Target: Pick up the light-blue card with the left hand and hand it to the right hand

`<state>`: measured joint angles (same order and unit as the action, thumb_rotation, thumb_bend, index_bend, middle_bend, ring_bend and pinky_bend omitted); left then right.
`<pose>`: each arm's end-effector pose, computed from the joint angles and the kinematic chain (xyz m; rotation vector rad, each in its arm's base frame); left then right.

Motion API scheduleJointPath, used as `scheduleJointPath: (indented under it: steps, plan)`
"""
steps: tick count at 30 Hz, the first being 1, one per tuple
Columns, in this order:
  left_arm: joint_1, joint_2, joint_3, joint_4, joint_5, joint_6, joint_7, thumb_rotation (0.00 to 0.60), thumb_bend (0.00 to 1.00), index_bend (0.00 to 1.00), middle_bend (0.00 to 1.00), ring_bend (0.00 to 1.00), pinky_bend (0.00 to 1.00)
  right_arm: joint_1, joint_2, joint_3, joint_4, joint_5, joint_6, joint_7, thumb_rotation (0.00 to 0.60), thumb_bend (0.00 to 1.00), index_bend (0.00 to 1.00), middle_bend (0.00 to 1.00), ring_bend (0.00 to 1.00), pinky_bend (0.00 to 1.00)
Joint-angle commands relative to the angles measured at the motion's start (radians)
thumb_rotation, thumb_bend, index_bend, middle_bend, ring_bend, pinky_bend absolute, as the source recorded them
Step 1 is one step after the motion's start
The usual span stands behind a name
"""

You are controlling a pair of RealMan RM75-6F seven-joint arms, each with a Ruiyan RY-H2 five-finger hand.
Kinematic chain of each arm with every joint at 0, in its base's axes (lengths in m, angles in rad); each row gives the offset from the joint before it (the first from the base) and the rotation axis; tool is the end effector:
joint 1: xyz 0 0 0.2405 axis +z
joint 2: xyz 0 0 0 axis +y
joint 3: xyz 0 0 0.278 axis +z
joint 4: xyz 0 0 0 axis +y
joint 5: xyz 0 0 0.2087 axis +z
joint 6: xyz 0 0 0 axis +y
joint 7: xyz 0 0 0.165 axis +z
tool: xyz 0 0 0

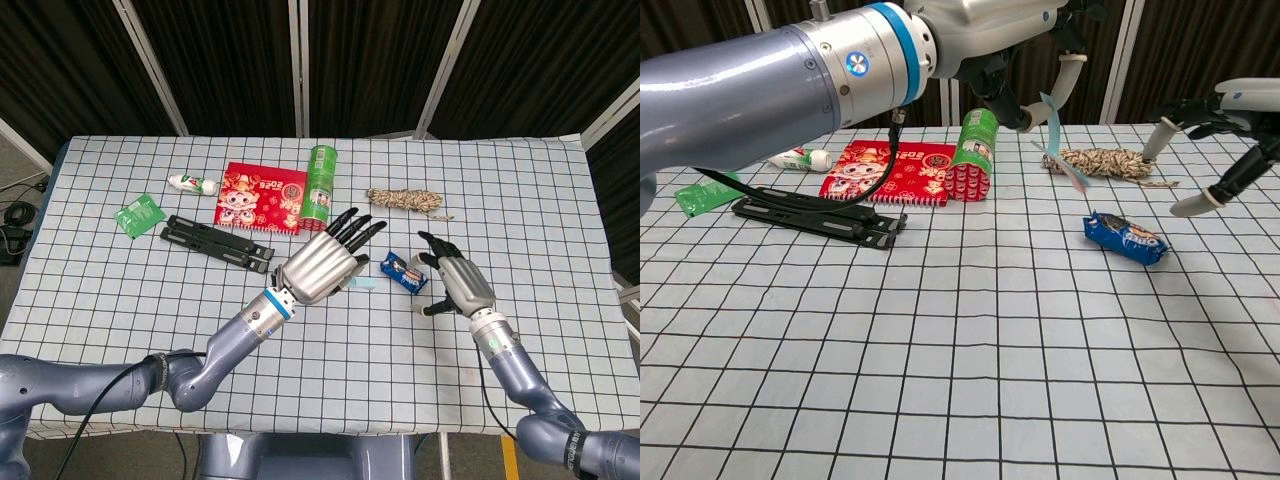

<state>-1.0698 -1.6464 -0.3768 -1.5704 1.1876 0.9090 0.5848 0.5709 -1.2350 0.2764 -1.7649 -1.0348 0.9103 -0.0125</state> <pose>0.0509 0.3784 -0.0274 -2.0916 -0.4542 -1.2815 -0.1963 -0.3570 0.0749 1.5679 -1.3928 1.0788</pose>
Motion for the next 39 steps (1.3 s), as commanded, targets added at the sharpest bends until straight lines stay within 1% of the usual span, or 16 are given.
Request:
scheduleJointPath:
  steps: [1, 4, 9, 12, 16, 23, 30, 39]
  plan:
    - [-0.018, -0.028, -0.008, 0.024, -0.023, 0.02, 0.004, 0.6, 0.58, 0.85, 0.0, 0.0, 0.0, 0.034, -0.042, 0.015, -0.026, 0.075, 0.022, -0.05, 0.6, 0.07, 0.41, 0.0, 0.0, 0.0]
    - [-0.029, -0.05, -0.01, 0.038, -0.047, 0.031, -0.002, 0.6, 0.58, 0.85, 0.0, 0.0, 0.0, 0.052, -0.07, 0.022, -0.026, 0.122, 0.043, -0.078, 0.6, 0.08, 0.42, 0.0, 0.0, 0.0]
    - [-0.044, -0.078, -0.017, 0.054, -0.072, 0.059, 0.002, 0.6, 0.58, 0.85, 0.0, 0.0, 0.0, 0.065, -0.099, 0.027, -0.035, 0.161, 0.066, -0.09, 0.6, 0.14, 0.43, 0.0, 0.0, 0.0]
    - [-0.058, -0.106, -0.025, 0.068, -0.096, 0.092, 0.034, 0.6, 0.6, 0.85, 0.0, 0.0, 0.0, 0.069, -0.106, 0.028, -0.044, 0.176, 0.075, -0.09, 0.6, 0.14, 0.44, 0.0, 0.0, 0.0]
    - [-0.072, -0.128, -0.029, 0.07, -0.118, 0.107, 0.041, 0.6, 0.6, 0.85, 0.0, 0.0, 0.0, 0.076, -0.111, 0.031, -0.051, 0.19, 0.085, -0.094, 0.6, 0.14, 0.45, 0.0, 0.0, 0.0]
    - [-0.083, -0.135, -0.025, 0.075, -0.131, 0.125, 0.046, 0.6, 0.6, 0.85, 0.0, 0.0, 0.0, 0.081, -0.123, 0.036, -0.046, 0.205, 0.103, -0.089, 0.6, 0.16, 0.48, 0.0, 0.0, 0.0]
    - [-0.093, -0.15, -0.032, 0.093, -0.143, 0.142, 0.03, 0.6, 0.6, 0.85, 0.0, 0.0, 0.0, 0.087, -0.13, 0.038, -0.053, 0.225, 0.109, -0.087, 0.6, 0.17, 0.48, 0.0, 0.0, 0.0]
    - [-0.1, -0.16, -0.028, 0.101, -0.14, 0.159, 0.024, 0.6, 0.6, 0.85, 0.0, 0.0, 0.0, 0.093, -0.144, 0.042, -0.052, 0.243, 0.13, -0.095, 0.6, 0.21, 0.52, 0.0, 0.0, 0.0]
